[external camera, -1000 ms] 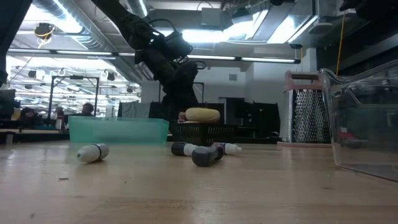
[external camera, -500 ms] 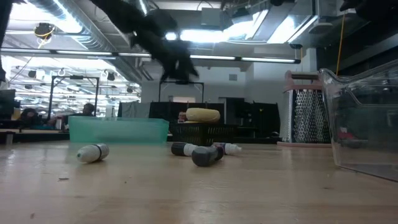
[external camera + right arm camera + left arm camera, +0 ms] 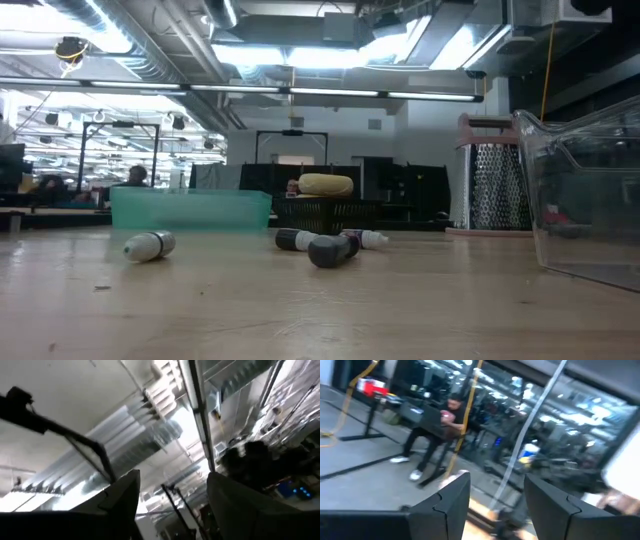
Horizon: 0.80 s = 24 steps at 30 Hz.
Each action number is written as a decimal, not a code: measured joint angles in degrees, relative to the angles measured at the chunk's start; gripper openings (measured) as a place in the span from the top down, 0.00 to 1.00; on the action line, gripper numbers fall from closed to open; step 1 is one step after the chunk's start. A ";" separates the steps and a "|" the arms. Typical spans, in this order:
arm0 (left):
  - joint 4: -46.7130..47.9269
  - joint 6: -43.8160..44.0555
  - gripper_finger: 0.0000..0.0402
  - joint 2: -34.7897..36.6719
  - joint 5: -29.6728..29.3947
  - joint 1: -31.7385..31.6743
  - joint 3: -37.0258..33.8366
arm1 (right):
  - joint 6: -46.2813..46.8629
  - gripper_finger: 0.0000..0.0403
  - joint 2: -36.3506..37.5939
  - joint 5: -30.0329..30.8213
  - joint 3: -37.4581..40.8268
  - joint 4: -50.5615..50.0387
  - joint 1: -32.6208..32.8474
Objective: Pick & Place Food Item
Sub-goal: Put the violet food coloring bottle into the transparent bin
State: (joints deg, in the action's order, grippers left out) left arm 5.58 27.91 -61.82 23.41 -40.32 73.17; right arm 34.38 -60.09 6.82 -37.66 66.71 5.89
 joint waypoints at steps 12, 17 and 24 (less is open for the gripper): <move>18.64 -1.05 0.60 11.70 -27.81 26.52 -0.01 | 1.58 0.43 -9.79 6.43 -16.20 -26.94 -0.37; 19.04 -2.58 0.65 9.43 -34.00 35.44 -0.04 | 2.07 0.43 -16.93 6.62 -21.40 -27.67 -0.93; 21.33 -1.95 0.69 5.68 -37.58 43.66 -0.04 | 3.79 0.43 -23.62 -0.14 -26.78 -35.44 -3.05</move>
State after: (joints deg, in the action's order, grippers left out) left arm 26.90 25.96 -56.14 -14.17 3.35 73.12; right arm 38.17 -83.70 6.69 -64.44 31.27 2.84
